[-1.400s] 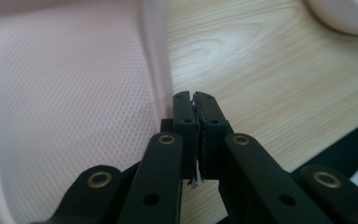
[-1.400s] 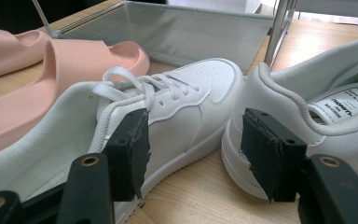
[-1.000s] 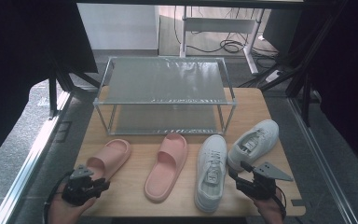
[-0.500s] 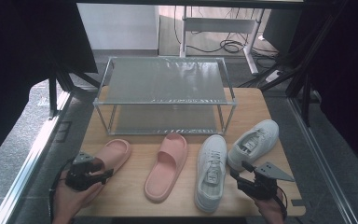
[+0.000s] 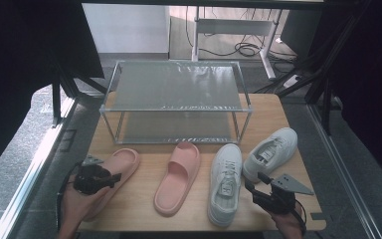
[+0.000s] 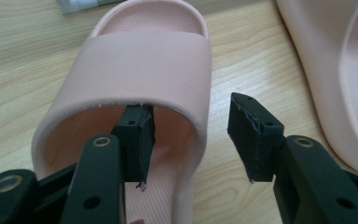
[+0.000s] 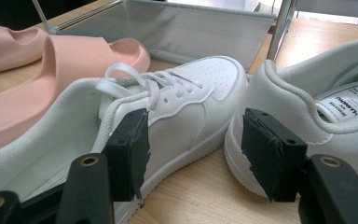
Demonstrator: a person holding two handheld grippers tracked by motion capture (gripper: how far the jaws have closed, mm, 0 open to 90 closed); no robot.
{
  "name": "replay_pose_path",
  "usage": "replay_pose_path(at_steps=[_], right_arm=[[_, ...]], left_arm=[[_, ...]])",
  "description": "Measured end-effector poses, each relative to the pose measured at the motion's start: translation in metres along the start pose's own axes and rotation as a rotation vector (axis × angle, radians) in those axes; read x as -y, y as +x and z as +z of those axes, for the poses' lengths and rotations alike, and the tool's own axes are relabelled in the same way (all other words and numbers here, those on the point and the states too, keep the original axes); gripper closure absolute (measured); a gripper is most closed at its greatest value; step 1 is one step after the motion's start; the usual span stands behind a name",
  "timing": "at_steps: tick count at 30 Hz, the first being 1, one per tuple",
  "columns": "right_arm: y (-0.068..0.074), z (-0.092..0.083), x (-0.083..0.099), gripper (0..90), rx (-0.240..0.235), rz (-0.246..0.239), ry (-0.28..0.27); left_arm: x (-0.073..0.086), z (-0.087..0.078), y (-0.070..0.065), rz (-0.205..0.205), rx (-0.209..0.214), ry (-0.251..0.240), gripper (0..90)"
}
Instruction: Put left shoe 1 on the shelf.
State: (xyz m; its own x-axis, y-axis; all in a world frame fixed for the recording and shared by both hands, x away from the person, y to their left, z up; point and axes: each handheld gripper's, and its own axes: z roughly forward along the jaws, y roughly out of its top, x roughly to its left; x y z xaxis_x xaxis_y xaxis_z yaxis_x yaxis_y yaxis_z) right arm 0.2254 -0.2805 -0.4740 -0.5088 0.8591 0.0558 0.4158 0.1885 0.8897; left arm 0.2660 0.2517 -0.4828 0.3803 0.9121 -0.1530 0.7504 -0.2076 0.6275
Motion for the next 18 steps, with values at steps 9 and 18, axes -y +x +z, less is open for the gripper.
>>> replay_pose_path(at_steps=[9,18], right_arm=[[-0.001,0.0,0.002,41.0,0.006,0.003,0.005],[0.0,0.0,0.001,41.0,0.003,0.001,0.003]], left_arm=[[-0.001,0.018,0.001,0.013,0.035,0.024,68.5],[-0.037,0.02,-0.016,0.062,0.023,-0.057,82.1]])
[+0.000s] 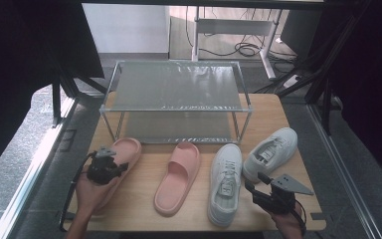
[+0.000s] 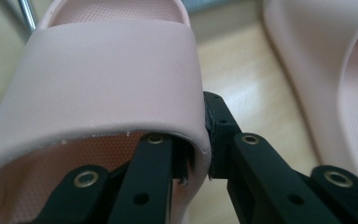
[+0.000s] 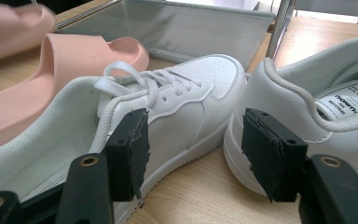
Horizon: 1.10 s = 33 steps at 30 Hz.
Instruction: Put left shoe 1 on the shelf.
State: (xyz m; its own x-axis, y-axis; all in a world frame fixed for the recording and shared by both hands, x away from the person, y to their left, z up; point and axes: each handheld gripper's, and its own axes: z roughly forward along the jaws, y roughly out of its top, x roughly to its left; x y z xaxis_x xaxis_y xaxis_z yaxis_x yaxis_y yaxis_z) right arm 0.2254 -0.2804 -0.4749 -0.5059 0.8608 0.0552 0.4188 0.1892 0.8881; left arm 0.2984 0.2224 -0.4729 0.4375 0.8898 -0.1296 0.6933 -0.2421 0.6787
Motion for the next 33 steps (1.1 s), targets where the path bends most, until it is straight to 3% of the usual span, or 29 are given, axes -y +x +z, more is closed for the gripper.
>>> replay_pose_path(at_steps=[4,5,10,19,21,24,26,29,33], right_arm=[[-0.001,0.0,0.0,41.0,-0.001,-0.001,0.0],[-0.001,0.0,0.0,41.1,-0.002,-0.001,0.001],[-0.001,0.001,0.0,41.1,-0.004,0.001,0.0],[-0.003,0.002,0.002,41.1,-0.003,0.003,0.006],[-0.003,0.003,0.002,41.1,-0.003,0.002,0.007],[-0.003,0.003,0.002,41.1,-0.003,-0.001,0.01],[-0.003,0.003,0.002,41.1,-0.001,0.0,0.011],[-0.002,0.003,0.002,41.1,-0.001,0.001,0.009],[-0.002,0.003,0.002,41.1,-0.001,0.003,0.006]], left_arm=[[-0.027,0.013,-0.006,0.005,0.022,-0.01,81.9],[-0.027,0.013,-0.006,0.005,0.022,-0.01,81.9],[-0.061,0.045,-0.012,0.015,0.027,-0.008,81.8],[-0.1,0.086,-0.019,0.031,0.016,-0.008,81.7],[-0.103,0.091,-0.019,0.035,0.012,-0.007,81.6],[-0.107,0.098,-0.022,0.039,-0.022,-0.06,81.3],[-0.108,0.1,-0.023,0.032,-0.02,-0.088,81.1],[-0.103,0.104,-0.028,0.045,-0.017,-0.091,79.1],[-0.098,0.109,-0.027,0.023,0.002,-0.069,74.2]])
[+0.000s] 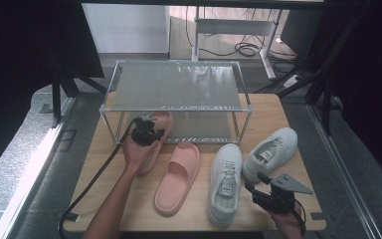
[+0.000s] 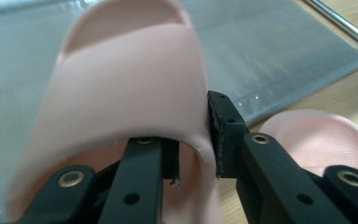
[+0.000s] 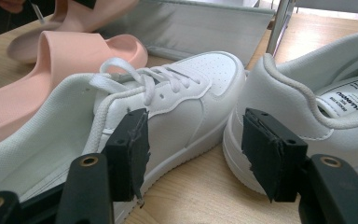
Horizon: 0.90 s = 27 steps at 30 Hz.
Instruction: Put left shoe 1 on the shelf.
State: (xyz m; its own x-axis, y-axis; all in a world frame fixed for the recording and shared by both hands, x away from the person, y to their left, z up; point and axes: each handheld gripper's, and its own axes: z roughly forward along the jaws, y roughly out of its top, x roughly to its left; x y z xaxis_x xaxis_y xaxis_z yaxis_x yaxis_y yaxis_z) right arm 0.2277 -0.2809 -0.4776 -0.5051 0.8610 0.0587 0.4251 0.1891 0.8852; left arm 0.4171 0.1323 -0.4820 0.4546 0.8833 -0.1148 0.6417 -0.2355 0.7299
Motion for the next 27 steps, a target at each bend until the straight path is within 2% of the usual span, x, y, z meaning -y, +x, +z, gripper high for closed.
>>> replay_pose_path(at_steps=[3,6,9,10,12,13,16,21,23,24,26,27], right_arm=[[0.001,-0.001,0.0,41.0,-0.001,-0.005,0.002],[0.0,-0.001,0.0,41.1,0.001,-0.002,-0.001],[0.0,0.0,0.001,41.0,0.001,-0.001,0.003],[0.0,0.0,0.001,41.0,0.001,-0.004,0.003],[0.0,0.0,0.001,41.0,0.001,-0.002,0.0],[-0.001,-0.001,0.001,41.0,0.003,0.002,0.0],[-0.002,-0.002,0.001,41.0,0.005,0.004,0.001],[-0.003,-0.002,0.001,41.0,0.007,0.009,-0.003],[-0.002,-0.003,0.0,41.0,0.008,0.009,-0.005],[-0.002,-0.004,0.0,41.0,0.009,0.005,-0.005],[-0.002,-0.004,0.0,41.0,0.009,0.005,-0.008],[-0.002,-0.004,0.0,41.0,0.008,0.007,-0.009]], left_arm=[[0.005,0.003,0.003,-0.012,0.006,-0.004,73.9],[0.007,0.002,0.003,-0.005,0.012,-0.014,72.3],[0.007,0.0,0.003,-0.007,0.01,-0.023,65.4],[0.007,0.0,0.004,-0.009,0.019,-0.021,58.0],[0.007,-0.001,0.004,-0.001,0.02,-0.014,56.1],[0.008,-0.004,0.003,-0.002,0.009,-0.02,50.5],[0.01,-0.014,0.002,-0.002,0.021,-0.043,49.0],[0.019,-0.032,-0.002,0.007,0.034,-0.046,51.6],[0.023,-0.039,-0.003,0.02,0.033,-0.047,57.2],[0.026,-0.044,-0.004,0.026,0.036,-0.05,65.9],[0.03,-0.05,-0.006,0.039,0.037,-0.051,75.1],[0.033,-0.054,-0.007,0.045,0.047,-0.048,75.1]])
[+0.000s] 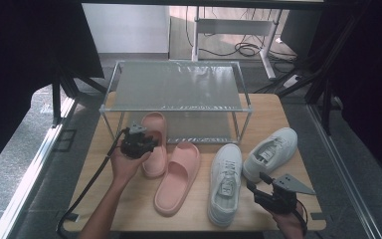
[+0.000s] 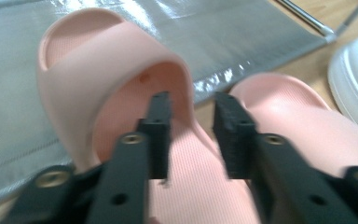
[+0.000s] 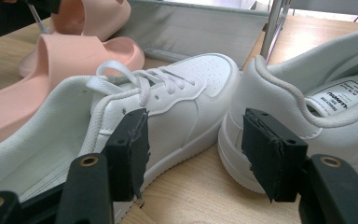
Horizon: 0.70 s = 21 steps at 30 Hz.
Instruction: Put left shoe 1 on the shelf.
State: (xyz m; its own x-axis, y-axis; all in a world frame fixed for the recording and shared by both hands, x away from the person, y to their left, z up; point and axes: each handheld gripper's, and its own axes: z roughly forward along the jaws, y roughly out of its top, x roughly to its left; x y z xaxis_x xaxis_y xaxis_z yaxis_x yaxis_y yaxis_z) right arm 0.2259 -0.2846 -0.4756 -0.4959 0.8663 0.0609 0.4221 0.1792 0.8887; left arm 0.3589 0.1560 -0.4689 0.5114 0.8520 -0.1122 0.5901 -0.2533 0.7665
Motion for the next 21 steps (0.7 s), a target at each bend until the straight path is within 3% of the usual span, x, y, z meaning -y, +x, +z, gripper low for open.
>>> replay_pose_path(at_steps=[3,7,21], right_arm=[[0.0,-0.001,0.0,41.0,0.001,-0.001,0.0],[-0.001,-0.002,-0.001,41.1,0.003,0.001,0.0],[-0.001,-0.001,0.0,41.1,0.007,-0.002,0.005]], left_arm=[[0.009,-0.008,-0.004,0.008,0.028,0.019,84.0],[0.025,-0.017,-0.008,0.02,0.056,0.045,89.3],[0.064,-0.042,-0.021,0.029,0.105,0.063,90.0]])
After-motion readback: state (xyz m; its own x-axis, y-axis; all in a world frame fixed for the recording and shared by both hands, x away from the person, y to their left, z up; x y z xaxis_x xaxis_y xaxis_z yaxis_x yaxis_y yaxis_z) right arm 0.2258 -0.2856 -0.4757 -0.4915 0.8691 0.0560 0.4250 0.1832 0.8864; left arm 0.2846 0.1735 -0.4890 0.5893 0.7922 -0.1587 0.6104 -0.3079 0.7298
